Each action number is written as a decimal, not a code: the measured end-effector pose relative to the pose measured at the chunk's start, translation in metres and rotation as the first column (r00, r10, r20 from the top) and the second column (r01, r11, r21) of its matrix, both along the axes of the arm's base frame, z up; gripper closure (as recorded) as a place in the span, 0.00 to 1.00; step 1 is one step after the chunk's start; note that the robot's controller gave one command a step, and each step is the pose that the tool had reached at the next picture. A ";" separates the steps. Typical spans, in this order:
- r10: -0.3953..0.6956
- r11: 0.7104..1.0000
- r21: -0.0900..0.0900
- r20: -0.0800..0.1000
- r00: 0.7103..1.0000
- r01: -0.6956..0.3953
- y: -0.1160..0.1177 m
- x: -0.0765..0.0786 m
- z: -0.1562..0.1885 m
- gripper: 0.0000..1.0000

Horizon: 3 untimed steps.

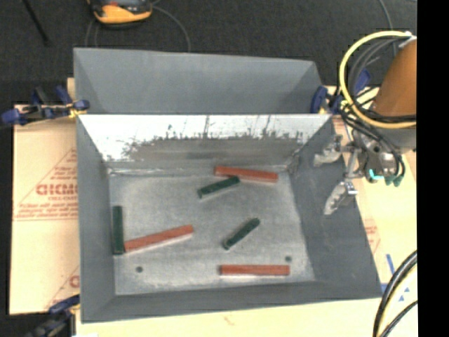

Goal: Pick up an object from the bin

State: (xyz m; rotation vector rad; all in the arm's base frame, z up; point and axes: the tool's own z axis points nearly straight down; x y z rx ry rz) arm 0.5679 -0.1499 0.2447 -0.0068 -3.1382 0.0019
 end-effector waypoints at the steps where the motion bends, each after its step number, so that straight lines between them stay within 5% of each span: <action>1: 0.003 1.000 -0.002 0.008 1.000 -0.003 0.001 0.002 0.005 0.00; 2: 0.081 0.997 -0.003 0.011 0.997 -0.081 0.013 -0.006 -0.038 0.00; 3: 0.105 0.995 0.001 0.006 0.994 -0.105 0.046 -0.003 -0.147 1.00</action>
Offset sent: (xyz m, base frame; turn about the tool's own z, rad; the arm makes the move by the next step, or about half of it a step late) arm -0.0287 0.0514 -0.1595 -0.2963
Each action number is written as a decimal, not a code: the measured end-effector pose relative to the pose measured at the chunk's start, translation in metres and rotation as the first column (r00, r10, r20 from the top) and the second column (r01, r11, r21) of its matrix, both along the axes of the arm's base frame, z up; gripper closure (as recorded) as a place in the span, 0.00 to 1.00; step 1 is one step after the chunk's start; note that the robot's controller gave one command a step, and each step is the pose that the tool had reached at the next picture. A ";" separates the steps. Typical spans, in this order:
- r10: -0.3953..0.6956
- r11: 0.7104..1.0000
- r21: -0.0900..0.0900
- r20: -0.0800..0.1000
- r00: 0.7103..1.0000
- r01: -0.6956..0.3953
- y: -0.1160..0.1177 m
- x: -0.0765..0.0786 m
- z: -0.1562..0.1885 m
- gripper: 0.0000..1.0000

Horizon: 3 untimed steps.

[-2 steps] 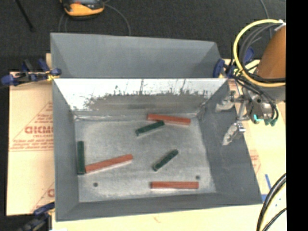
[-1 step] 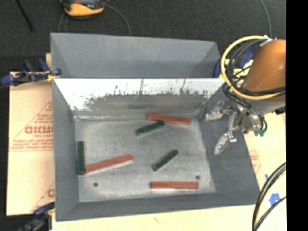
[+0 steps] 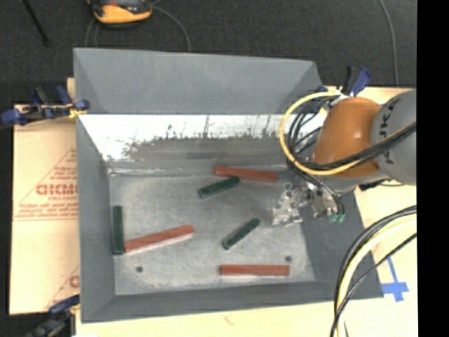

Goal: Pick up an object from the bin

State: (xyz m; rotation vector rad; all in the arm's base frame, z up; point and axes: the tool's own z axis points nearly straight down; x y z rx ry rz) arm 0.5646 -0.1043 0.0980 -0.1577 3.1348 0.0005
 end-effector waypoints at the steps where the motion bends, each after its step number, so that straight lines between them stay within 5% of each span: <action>1: 0.002 1.000 -0.003 0.001 1.000 -0.002 -0.001 0.000 0.001 0.00; 2: 0.003 1.000 -0.003 0.001 1.000 -0.003 -0.001 0.000 0.001 0.00; 3: 0.237 0.972 -0.001 0.001 0.972 -0.237 0.051 -0.010 -0.014 1.00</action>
Offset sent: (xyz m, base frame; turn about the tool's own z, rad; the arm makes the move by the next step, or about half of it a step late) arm 0.0000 0.0000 0.0000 0.0000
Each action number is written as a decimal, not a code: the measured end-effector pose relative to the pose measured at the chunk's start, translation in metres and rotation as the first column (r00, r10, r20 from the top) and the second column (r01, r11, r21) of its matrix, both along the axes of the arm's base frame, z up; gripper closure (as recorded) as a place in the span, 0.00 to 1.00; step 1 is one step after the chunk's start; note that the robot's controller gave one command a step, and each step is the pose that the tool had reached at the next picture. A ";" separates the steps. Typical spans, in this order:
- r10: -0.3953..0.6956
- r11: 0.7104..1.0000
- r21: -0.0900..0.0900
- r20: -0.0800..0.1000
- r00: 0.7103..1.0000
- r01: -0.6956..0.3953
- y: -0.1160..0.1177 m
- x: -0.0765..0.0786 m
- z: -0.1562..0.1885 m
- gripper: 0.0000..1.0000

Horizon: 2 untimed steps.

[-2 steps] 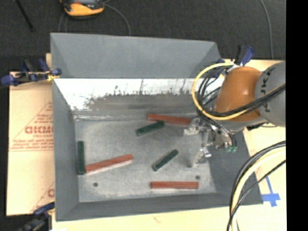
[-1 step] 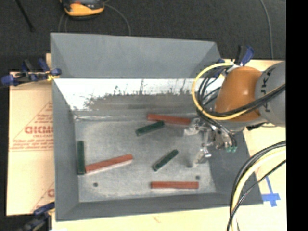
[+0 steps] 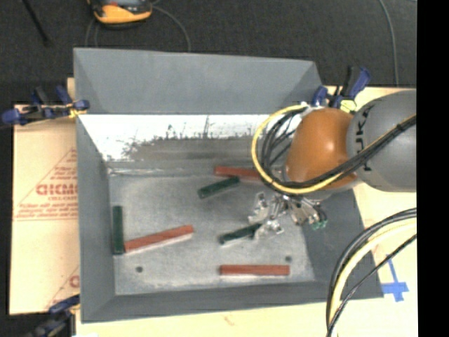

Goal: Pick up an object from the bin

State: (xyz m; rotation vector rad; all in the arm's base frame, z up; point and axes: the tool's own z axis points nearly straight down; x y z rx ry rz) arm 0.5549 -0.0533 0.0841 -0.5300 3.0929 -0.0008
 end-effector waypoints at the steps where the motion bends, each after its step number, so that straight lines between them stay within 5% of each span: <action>1: 0.000 1.000 -0.001 0.000 1.000 0.000 0.000 0.000 0.000 1.00; 2: 0.160 0.987 -0.002 0.000 0.987 -0.160 -0.011 -0.023 0.123 1.00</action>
Offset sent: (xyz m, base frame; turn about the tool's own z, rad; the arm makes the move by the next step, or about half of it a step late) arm -0.0244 -0.0097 0.1227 -0.1629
